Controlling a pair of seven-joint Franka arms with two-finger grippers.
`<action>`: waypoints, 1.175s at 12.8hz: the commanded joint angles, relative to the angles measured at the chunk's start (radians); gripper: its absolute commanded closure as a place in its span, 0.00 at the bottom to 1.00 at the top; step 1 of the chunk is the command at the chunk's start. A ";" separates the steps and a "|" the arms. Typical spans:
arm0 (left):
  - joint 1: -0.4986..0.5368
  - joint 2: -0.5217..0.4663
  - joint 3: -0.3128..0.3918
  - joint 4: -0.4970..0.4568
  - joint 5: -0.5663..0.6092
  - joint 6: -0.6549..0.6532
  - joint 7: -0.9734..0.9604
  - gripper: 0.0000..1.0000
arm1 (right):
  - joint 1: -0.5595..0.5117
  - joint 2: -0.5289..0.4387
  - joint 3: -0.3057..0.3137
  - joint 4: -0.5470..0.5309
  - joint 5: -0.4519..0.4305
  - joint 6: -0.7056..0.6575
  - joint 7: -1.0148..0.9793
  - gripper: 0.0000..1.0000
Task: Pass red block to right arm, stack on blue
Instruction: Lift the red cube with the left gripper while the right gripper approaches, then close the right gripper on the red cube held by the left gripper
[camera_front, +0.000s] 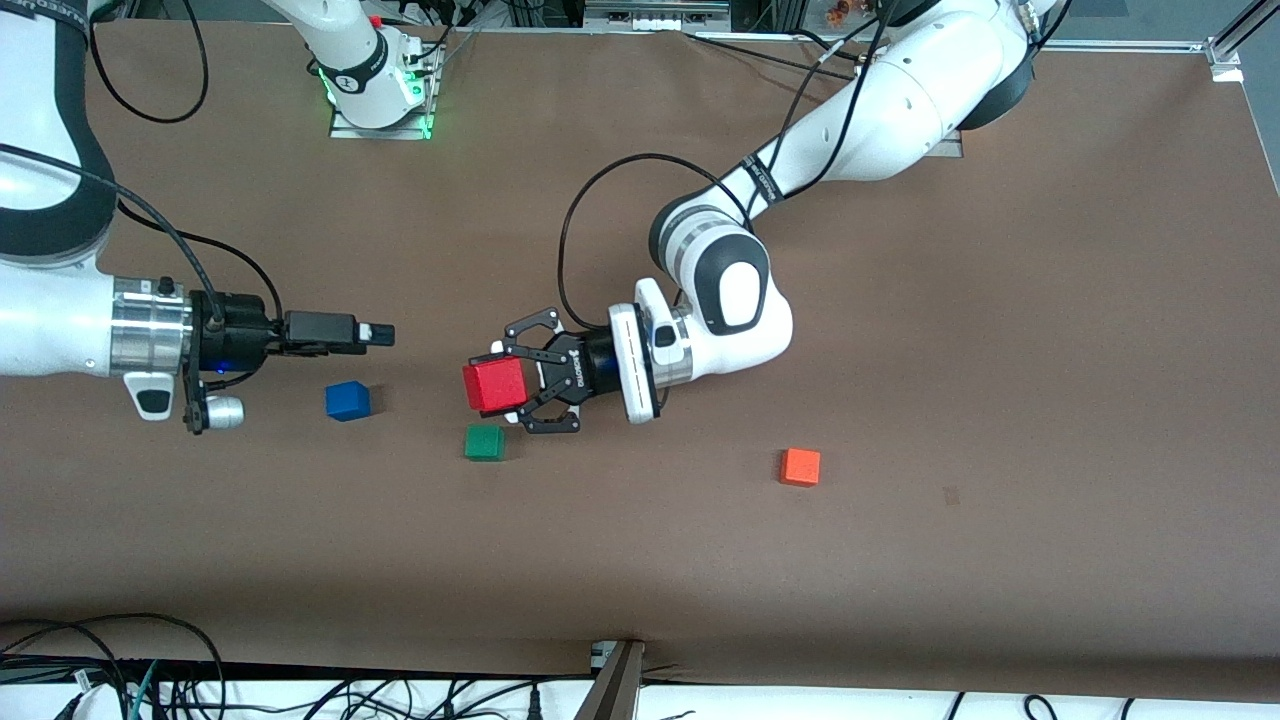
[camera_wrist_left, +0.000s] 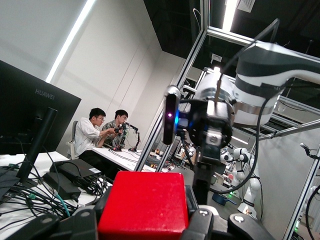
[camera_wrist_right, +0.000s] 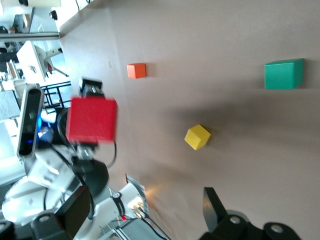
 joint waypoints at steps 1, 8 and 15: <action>-0.029 -0.038 0.015 0.016 -0.022 0.031 -0.002 1.00 | 0.006 0.094 0.039 0.157 0.015 0.007 0.131 0.00; -0.044 -0.054 0.009 0.016 -0.027 0.054 -0.002 1.00 | 0.006 0.123 0.067 0.210 0.056 0.043 0.251 0.00; -0.052 -0.054 0.012 0.016 -0.025 0.064 -0.002 1.00 | 0.028 0.122 0.092 0.216 0.046 0.040 0.270 0.00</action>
